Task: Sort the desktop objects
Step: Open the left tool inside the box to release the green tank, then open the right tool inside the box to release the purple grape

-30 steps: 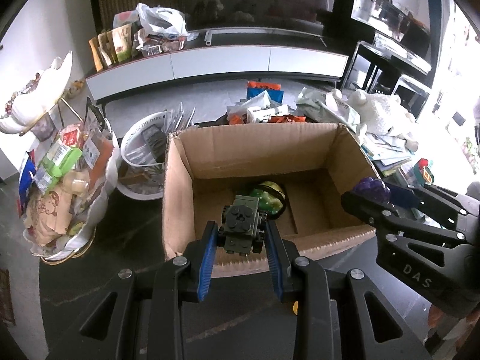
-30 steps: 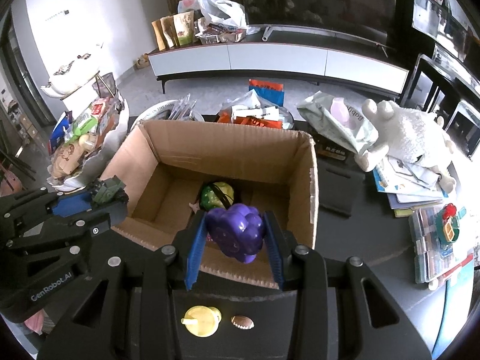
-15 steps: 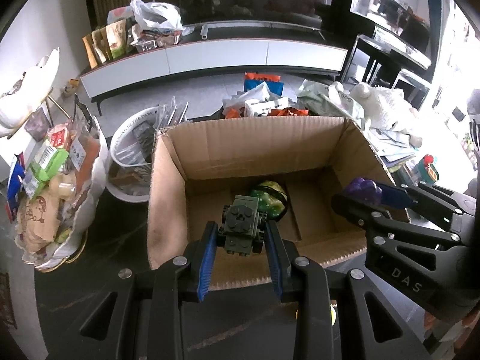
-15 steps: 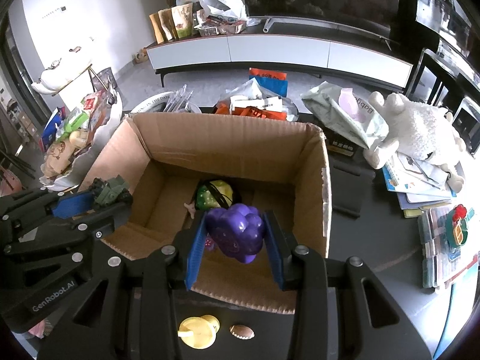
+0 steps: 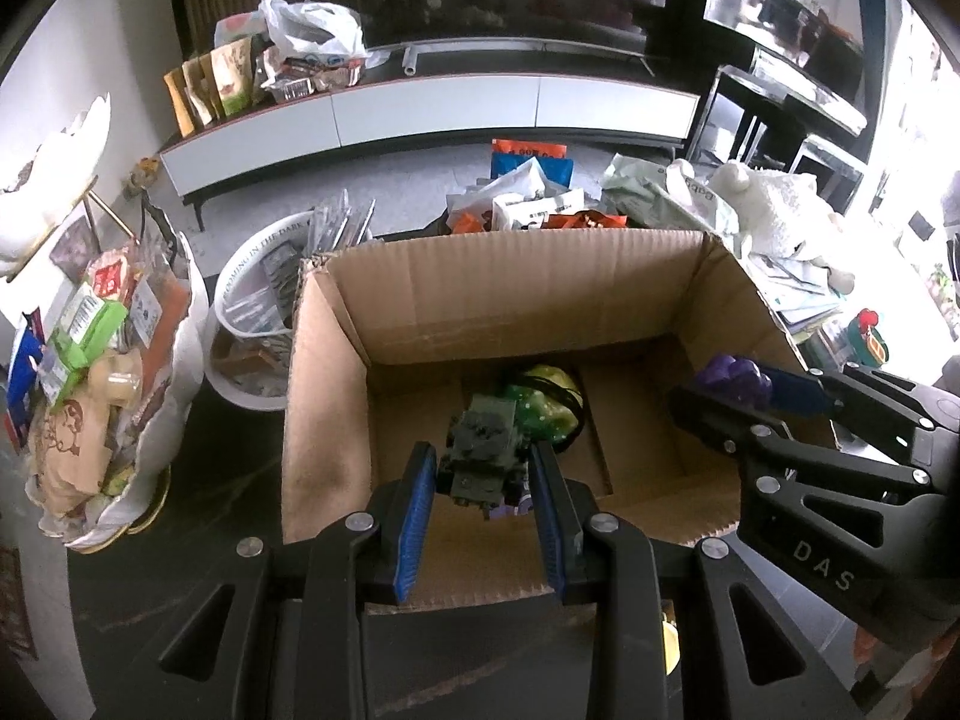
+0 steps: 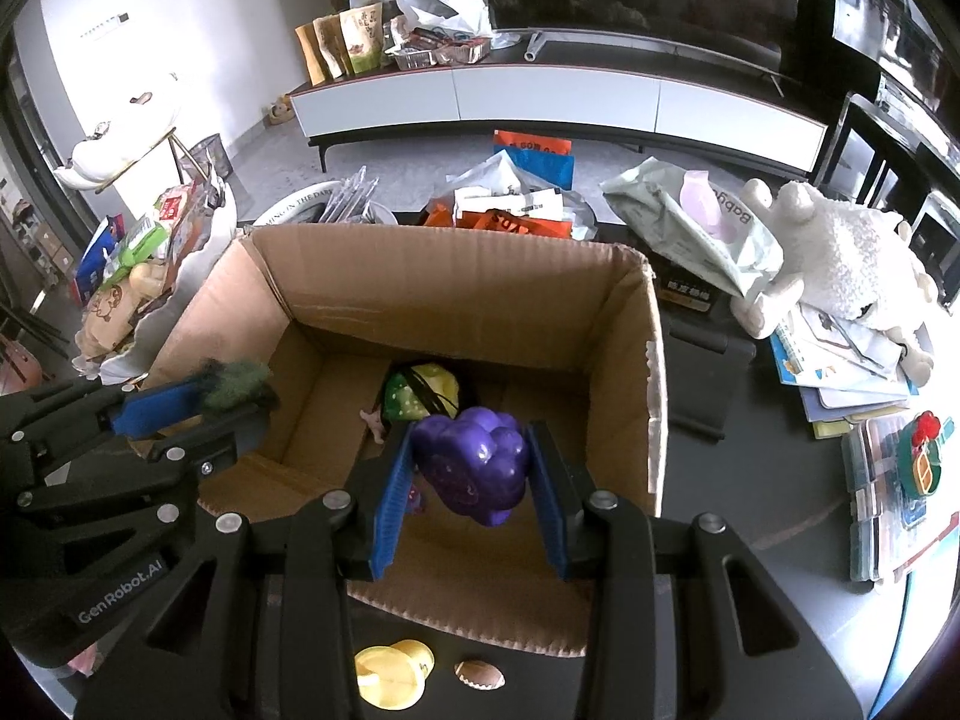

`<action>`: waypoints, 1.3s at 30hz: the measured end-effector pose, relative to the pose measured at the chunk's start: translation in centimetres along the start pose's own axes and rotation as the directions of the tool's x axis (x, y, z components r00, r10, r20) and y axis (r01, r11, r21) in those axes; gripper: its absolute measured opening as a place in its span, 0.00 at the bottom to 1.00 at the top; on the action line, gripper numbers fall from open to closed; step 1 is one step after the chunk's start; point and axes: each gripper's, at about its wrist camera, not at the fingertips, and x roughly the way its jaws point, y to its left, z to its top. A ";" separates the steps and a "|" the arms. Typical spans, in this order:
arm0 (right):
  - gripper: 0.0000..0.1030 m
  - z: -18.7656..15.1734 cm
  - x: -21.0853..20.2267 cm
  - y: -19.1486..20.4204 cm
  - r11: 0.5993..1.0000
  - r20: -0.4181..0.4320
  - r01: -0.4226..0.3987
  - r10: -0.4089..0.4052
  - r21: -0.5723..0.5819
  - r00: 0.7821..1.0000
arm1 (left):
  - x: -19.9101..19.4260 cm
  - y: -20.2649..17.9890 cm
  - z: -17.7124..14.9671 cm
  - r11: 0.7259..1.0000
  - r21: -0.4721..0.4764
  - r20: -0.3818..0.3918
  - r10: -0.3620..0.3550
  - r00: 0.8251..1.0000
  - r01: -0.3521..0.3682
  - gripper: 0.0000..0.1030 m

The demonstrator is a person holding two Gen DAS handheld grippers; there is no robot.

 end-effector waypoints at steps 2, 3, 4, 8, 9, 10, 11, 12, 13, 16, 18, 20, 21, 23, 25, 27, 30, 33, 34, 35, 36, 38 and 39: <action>0.34 0.0 0.0 0.0 1.000 0.000 -0.001 0.001 0.001 1.000 | 0.0 0.2 0.0 1.000 -0.011 0.001 0.005 1.000 -0.005 0.29; 0.34 0.0 0.0 0.0 1.000 -0.001 -0.002 0.002 0.001 1.000 | -0.1 0.2 0.1 1.000 -0.016 0.002 0.008 1.000 -0.008 0.33; 0.34 0.0 0.1 0.0 1.000 -0.001 -0.002 0.002 0.001 1.000 | -0.1 0.2 0.0 1.000 -0.012 0.002 0.013 1.000 -0.013 0.37; 0.34 0.0 0.0 -0.1 1.000 0.000 -0.004 0.004 0.002 1.000 | -0.5 -0.1 -0.2 1.000 0.004 0.009 0.029 1.000 -0.029 0.44; 0.34 0.0 0.0 -0.1 1.000 -0.001 -0.004 0.004 0.002 1.000 | -0.7 0.0 -0.3 1.000 0.003 0.014 0.031 0.999 -0.031 0.47; 0.34 0.0 0.0 -0.1 1.000 -0.001 -0.006 0.006 0.003 1.000 | -1.0 0.0 -0.4 0.999 0.002 0.025 0.037 0.999 -0.037 0.50; 0.34 0.0 0.0 0.0 1.000 -0.001 -0.007 0.007 0.003 1.000 | -1.4 0.1 -0.4 0.999 0.000 0.037 0.043 0.998 -0.043 0.51; 0.34 0.0 0.0 0.0 1.000 -0.001 -0.008 0.008 0.002 1.000 | -1.8 0.1 -0.5 0.999 -0.001 0.048 0.050 0.998 -0.050 0.57; 0.33 0.0 0.0 0.0 1.000 -0.001 -0.009 0.009 0.002 1.000 | -2.0 0.2 -0.6 0.999 -0.003 0.051 0.046 0.998 -0.046 0.66; 0.33 -0.1 0.0 0.1 1.000 0.000 -0.009 0.009 0.002 1.000 | -2.5 0.7 -0.9 1.000 -0.006 0.055 0.029 0.998 -0.029 0.79; 0.33 -0.1 -0.1 0.1 1.000 0.000 -0.010 0.010 0.003 1.000 | -2.9 0.9 -1.0 1.000 -0.009 0.057 0.018 0.998 -0.017 0.83; 0.33 -0.1 -0.1 0.1 1.000 0.001 -0.010 0.010 0.001 1.000 | -3.3 1.2 -1.2 1.000 -0.011 0.060 0.006 0.998 -0.005 0.93; 0.33 -0.1 -0.2 0.2 1.000 0.002 -0.010 0.010 0.000 1.000 | -3.5 1.4 -1.3 1.000 -0.013 0.061 0.000 0.998 0.000 1.00; 0.33 -0.1 -0.2 0.3 1.000 0.002 -0.011 0.011 -0.002 1.000 | -3.5 1.7 -1.7 1.000 -0.026 0.051 -0.002 0.999 0.003 1.00; 0.34 -0.2 -0.2 0.4 1.000 0.001 -0.012 0.012 -0.004 1.000 | -3.4 2.1 -2.0 0.999 -0.040 0.044 0.006 0.999 -0.004 1.00; 0.34 -0.3 -0.3 0.5 1.000 0.000 -0.012 0.012 -0.005 1.000 | -3.3 2.5 -2.1 0.998 -0.051 0.043 0.025 0.999 -0.023 1.00; 0.34 -0.5 -0.4 0.5 1.000 0.000 -0.010 0.010 -0.007 1.000 | -3.3 3.2 -2.2 0.997 -0.074 0.045 0.041 0.998 -0.038 1.00; 0.34 -0.6 -0.5 0.6 1.000 -0.001 -0.006 0.006 -0.008 1.000 | -3.4 3.5 -2.2 0.995 -0.085 0.053 0.057 0.997 -0.052 1.00; 0.34 -0.6 -0.5 0.7 1.000 -0.002 -0.004 0.004 -0.009 1.000 | -3.3 3.6 -2.1 0.995 -0.085 0.052 0.057 0.997 -0.052 1.00; 0.34 -0.6 -0.6 0.7 1.000 -0.002 -0.003 0.003 -0.009 1.000 | -3.2 3.6 -2.0 0.995 -0.085 0.050 0.056 0.997 -0.052 1.00; 0.34 -0.6 -0.6 0.7 1.000 -0.002 -0.003 0.003 -0.009 1.000 | -3.1 3.7 -1.9 0.995 -0.088 0.048 0.057 0.997 -0.053 1.00; 0.34 -0.7 -0.6 0.7 1.000 -0.002 0.000 0.000 -0.012 1.000 | -2.9 3.8 -1.7 0.994 -0.093 0.045 0.059 0.997 -0.055 1.00; 0.34 -0.7 -0.6 0.7 1.000 -0.003 0.001 -0.001 -0.013 1.000 | -2.8 3.9 -1.6 0.994 -0.096 0.043 0.060 0.997 -0.056 1.00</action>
